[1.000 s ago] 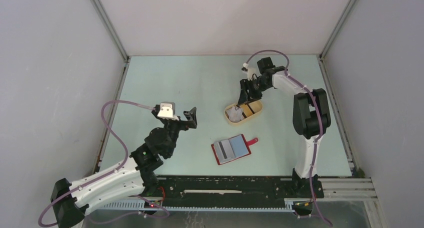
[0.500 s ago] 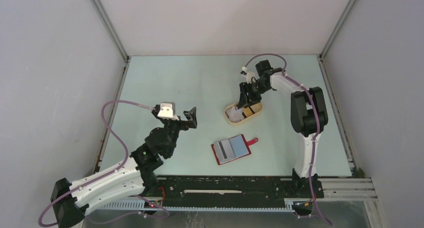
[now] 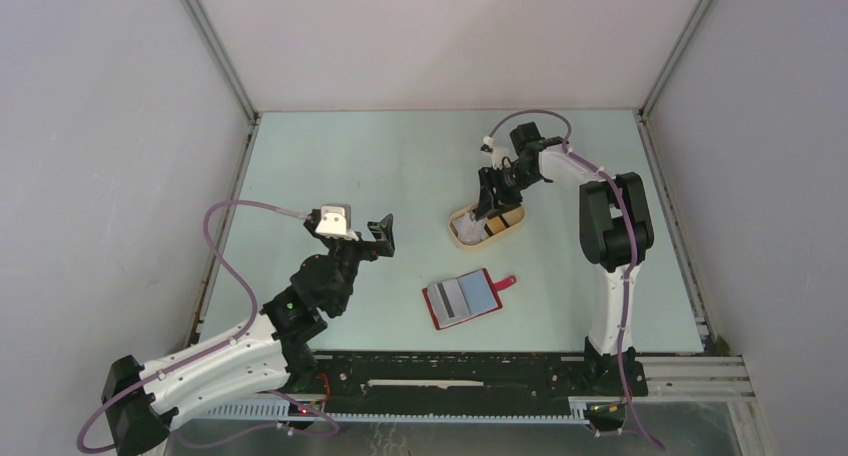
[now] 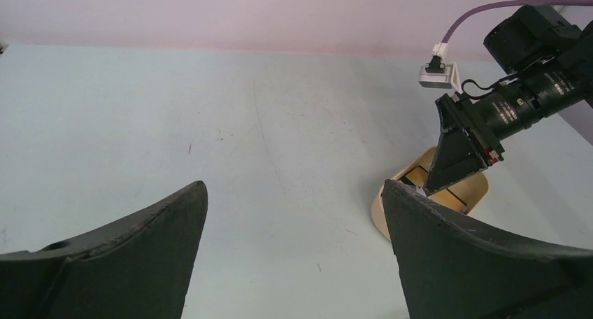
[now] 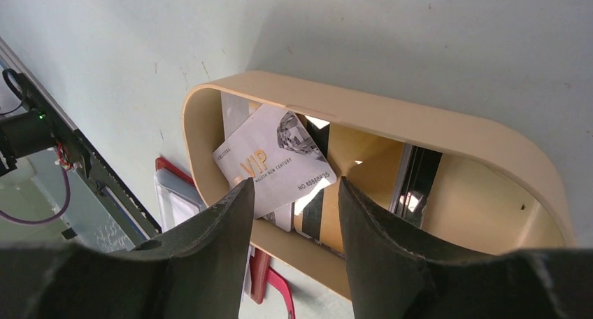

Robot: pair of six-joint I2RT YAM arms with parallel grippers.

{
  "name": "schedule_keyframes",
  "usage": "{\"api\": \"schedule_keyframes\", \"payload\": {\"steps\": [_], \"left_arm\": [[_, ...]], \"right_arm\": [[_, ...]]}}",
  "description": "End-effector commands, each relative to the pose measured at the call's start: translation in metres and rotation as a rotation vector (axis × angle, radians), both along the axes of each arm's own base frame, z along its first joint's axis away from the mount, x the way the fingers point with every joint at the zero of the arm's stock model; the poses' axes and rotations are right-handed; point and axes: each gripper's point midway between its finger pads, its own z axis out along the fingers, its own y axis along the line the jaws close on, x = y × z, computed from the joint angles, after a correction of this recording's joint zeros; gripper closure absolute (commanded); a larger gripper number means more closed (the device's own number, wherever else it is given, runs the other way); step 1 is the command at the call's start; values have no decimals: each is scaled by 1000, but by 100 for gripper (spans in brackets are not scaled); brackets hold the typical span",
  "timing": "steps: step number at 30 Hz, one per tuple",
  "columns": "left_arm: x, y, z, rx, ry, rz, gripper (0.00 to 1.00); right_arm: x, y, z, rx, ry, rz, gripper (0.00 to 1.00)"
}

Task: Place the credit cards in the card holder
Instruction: Pick up the credit card from the storage box.

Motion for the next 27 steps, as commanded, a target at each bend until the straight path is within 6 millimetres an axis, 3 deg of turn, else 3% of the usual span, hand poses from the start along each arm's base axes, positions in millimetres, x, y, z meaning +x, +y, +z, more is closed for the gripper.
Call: {"api": "schedule_keyframes", "payload": {"steps": [1,14,27], "left_arm": [[2,5,-2,-24,-4,29,0],[2,5,-3,-19,0,32,0],[3,4,-3,-16,2,33,0]], "right_arm": [[-7,6,-2,12,35,16,44],[-14,16,10,61,46,37,46],[2,1,33,108,-13,-97,41]]}}
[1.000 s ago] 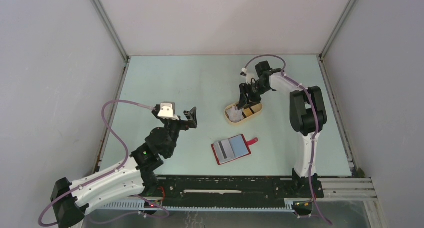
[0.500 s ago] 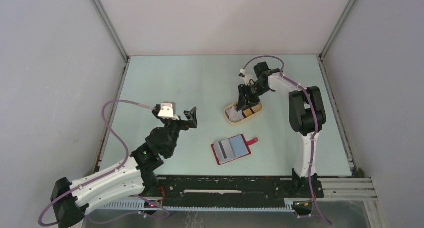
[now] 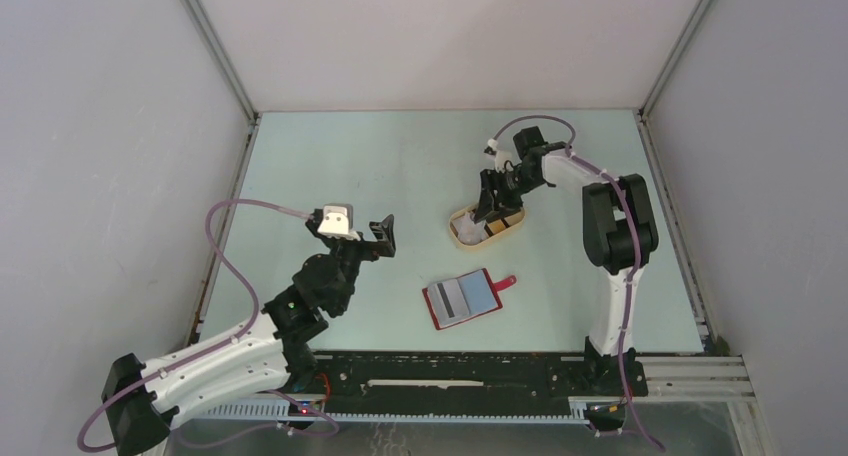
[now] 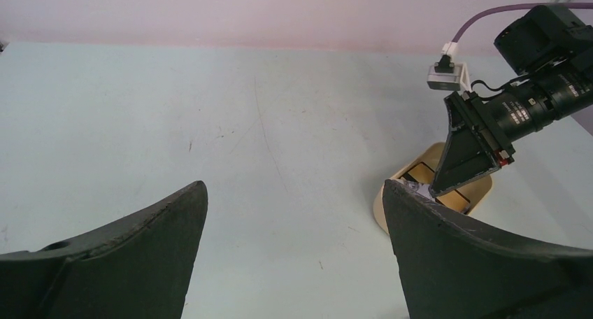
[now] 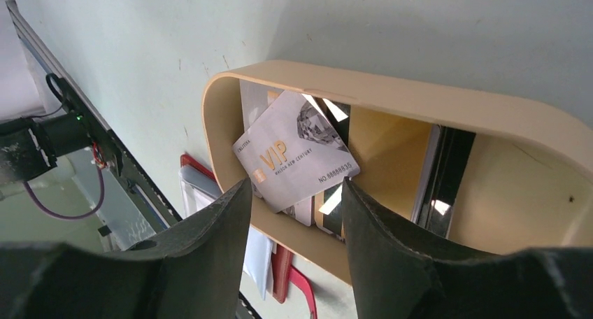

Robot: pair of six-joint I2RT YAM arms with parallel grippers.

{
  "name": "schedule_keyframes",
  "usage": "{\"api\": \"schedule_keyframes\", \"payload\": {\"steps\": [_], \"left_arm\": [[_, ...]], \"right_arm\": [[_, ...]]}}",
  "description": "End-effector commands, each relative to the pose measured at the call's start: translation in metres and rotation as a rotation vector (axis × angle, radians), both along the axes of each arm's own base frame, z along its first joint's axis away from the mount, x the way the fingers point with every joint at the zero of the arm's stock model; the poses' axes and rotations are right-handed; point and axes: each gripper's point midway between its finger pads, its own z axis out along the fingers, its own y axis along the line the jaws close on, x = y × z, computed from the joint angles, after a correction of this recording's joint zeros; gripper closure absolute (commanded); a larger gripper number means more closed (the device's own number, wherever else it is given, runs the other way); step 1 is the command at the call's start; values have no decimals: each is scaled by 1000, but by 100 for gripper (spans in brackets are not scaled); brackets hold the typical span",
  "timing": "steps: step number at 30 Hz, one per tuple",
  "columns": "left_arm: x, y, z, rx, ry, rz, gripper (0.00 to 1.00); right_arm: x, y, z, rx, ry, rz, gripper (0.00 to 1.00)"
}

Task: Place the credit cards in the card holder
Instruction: Pick up the credit card from the storage box.

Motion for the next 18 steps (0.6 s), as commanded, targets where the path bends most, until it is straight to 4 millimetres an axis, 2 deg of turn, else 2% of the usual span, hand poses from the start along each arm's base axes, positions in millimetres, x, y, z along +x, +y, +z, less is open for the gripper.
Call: {"api": "schedule_keyframes", "payload": {"steps": [1,8,18], "left_arm": [[2,5,0,-25,-5,33,0],[3,5,0,-20,0,36,0],[4,4,1,-17,2,36,0]], "right_arm": [[13,-2,31,45,-64,-78,41],[15,0,31,66,-13,-160,41],[25,-7,22,20,12,-275,40]]}}
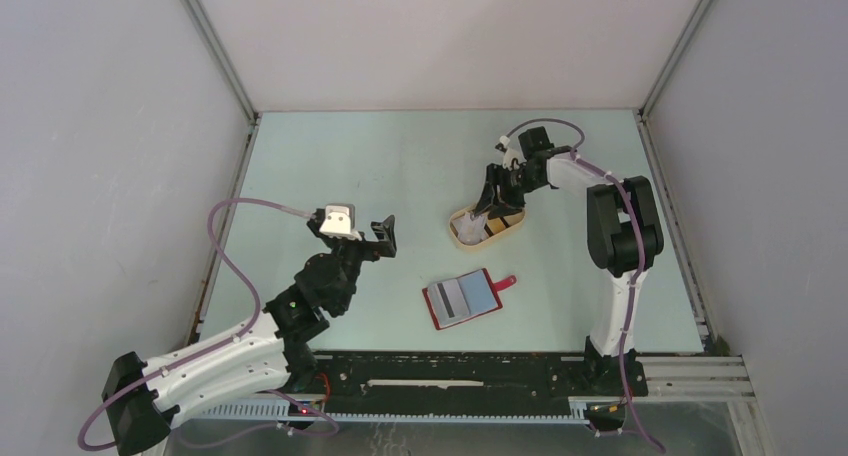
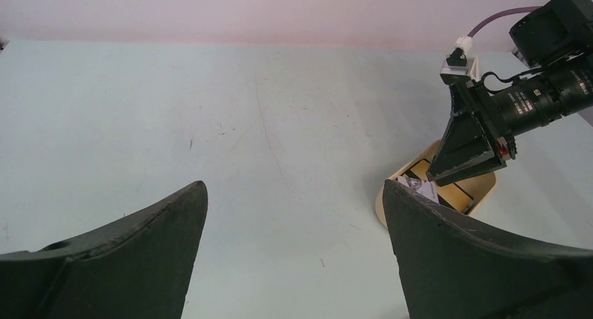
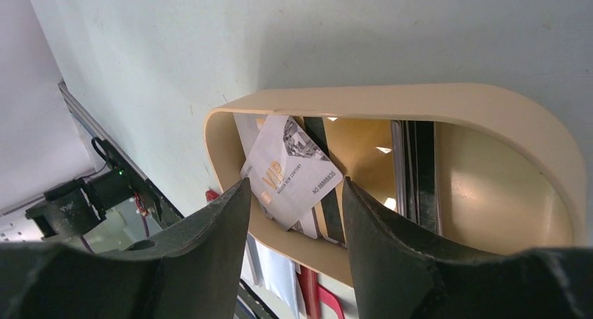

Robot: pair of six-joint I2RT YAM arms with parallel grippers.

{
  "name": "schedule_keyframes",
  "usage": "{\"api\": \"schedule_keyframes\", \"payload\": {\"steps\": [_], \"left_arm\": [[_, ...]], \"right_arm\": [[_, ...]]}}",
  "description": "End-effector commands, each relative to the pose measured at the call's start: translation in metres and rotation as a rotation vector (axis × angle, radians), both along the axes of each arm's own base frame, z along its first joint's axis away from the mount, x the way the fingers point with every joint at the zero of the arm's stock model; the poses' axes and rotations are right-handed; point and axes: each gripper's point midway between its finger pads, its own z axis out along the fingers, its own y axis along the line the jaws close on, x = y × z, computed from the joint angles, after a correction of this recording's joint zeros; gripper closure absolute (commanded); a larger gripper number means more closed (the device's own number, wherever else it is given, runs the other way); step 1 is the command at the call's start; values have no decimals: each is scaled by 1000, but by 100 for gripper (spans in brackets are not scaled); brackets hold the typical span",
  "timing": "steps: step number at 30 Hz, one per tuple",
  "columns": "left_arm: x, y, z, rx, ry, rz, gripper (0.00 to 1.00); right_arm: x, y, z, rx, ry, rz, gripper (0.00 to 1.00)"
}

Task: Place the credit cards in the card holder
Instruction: Pick up the credit card from the storage box.

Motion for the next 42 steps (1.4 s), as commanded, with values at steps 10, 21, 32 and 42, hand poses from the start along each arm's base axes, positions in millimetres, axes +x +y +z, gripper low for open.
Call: {"api": "schedule_keyframes", "payload": {"steps": [10,21,32,42], "left_arm": [[2,6,4,-30,-8,36,0],[2,6,4,-30,-8,36,0],[3,5,3,-24,-3,36,0],[3,5,4,-26,-5,36,0]], "right_arm": [[10,-1,11,37,15,-99,40],[4,7,8,95,70,-83,41],[12,-3,6,24,5,-84,41],[13,-6,-9,-7,27,-70,40]]}}
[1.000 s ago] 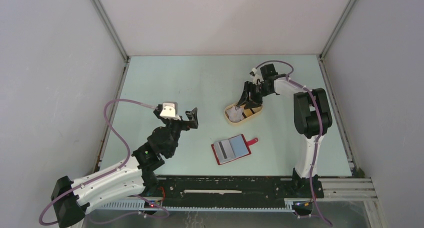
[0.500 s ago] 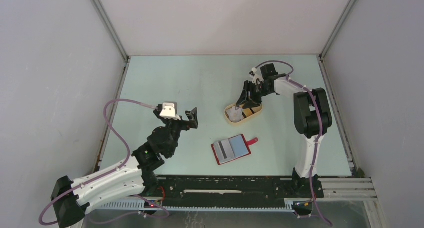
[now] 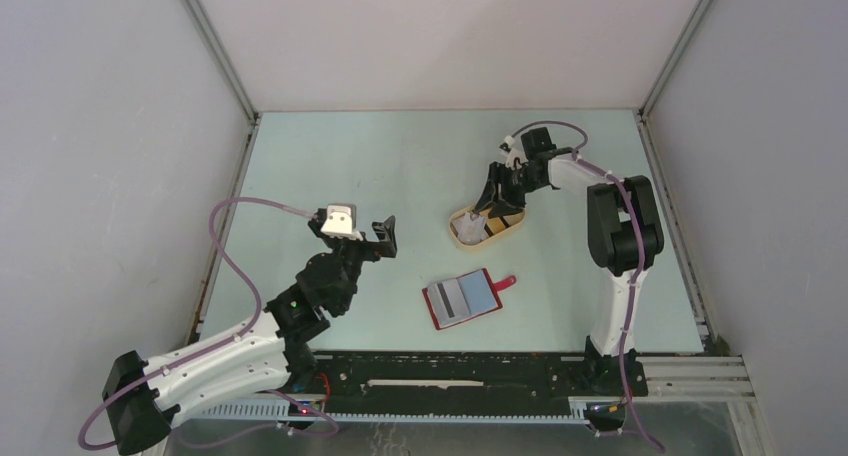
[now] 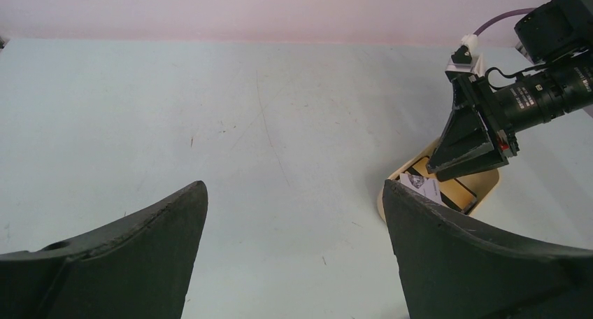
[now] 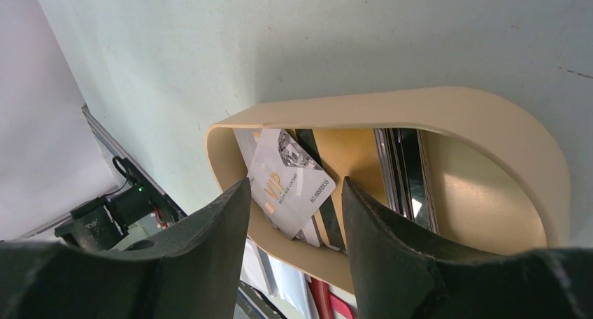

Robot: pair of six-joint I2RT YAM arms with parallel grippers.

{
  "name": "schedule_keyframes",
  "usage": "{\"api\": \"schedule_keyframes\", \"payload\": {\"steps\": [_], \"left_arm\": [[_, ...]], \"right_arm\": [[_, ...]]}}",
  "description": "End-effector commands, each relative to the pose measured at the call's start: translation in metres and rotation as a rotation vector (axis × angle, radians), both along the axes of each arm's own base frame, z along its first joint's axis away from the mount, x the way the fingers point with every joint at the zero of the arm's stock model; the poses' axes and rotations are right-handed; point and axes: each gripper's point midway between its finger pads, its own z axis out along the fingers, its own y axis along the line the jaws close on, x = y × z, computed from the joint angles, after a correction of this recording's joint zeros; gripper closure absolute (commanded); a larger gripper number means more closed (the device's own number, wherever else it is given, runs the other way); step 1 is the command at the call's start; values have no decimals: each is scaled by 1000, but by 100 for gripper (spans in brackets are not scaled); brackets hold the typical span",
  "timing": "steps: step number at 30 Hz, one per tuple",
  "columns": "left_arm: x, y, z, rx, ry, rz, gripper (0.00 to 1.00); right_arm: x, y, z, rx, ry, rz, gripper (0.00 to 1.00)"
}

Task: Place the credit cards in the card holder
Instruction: Pick up the credit card from the storage box.

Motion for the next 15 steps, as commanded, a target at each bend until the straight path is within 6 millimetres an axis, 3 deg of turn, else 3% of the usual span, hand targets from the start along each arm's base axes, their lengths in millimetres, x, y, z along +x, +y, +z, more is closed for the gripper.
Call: {"api": "schedule_keyframes", "payload": {"steps": [1,15], "left_arm": [[2,6,7,-35,-12,36,0],[2,6,7,-37,-14,36,0]], "right_arm": [[4,-2,-6,-8,-2,22,40],[-11,20,2,78,39,84,41]]}}
